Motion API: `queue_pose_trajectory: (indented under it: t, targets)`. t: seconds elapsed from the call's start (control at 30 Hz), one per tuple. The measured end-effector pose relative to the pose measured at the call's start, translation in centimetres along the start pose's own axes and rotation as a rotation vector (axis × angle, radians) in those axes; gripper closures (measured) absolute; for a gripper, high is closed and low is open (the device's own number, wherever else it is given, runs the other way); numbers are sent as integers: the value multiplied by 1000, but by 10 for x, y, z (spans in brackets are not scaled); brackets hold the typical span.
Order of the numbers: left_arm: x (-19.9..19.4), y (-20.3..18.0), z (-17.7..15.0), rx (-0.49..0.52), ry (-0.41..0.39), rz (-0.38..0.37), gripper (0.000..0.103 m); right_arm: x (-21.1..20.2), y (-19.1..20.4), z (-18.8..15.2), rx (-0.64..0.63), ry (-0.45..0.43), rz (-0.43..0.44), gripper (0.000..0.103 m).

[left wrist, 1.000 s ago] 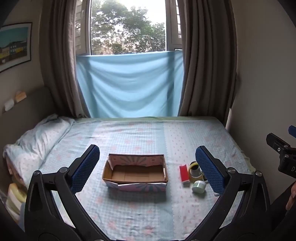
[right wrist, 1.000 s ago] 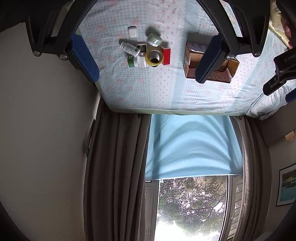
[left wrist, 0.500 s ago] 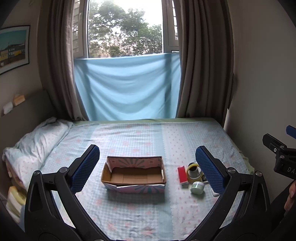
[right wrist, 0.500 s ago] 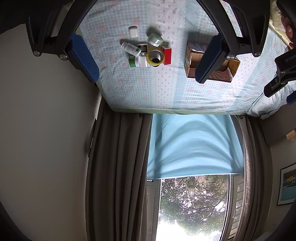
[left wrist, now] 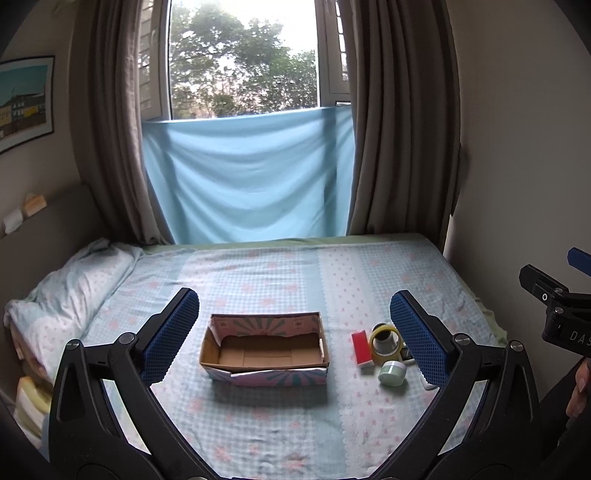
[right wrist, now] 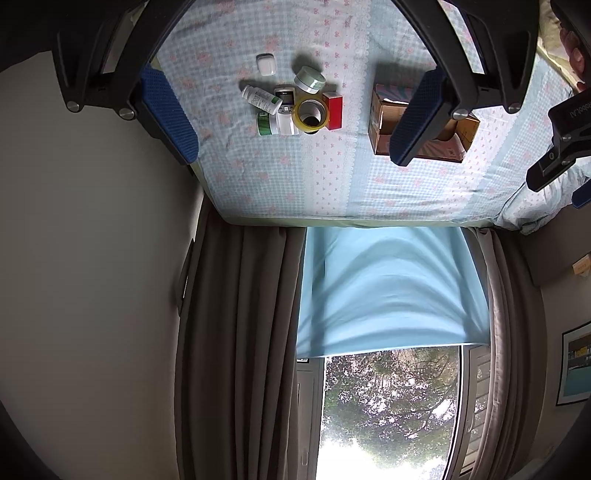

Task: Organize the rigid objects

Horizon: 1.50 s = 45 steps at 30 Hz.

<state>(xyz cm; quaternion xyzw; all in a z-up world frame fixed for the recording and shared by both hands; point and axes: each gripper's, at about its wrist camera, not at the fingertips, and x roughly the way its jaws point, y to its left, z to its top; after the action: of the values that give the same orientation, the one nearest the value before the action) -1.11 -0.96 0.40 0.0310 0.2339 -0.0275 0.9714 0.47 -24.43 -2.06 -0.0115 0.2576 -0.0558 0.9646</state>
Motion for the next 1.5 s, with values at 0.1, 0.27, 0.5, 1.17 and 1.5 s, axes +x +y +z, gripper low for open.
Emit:
queue_pose_trajectory:
  t: [0.1,0.27,0.5,1.17,1.5]
  targets:
    - [0,1,1,-3,1,-2,0,-1,0,-1,0,0,-1,0]
    - [-2,2,1,-8,-1,-6,0,-1,0,-1,-3,-1,-4,0]
    - [0,3,1,-19,9,-19,0,-1,0,-2,-2,-1,-4,0]
    - [0,3,2,-17,6,-35,0,-5,0,-2,5,-2,-8,0]
    - [2,2,3,-12,9,-33,0,-6,1,-2,9,0,-11,0]
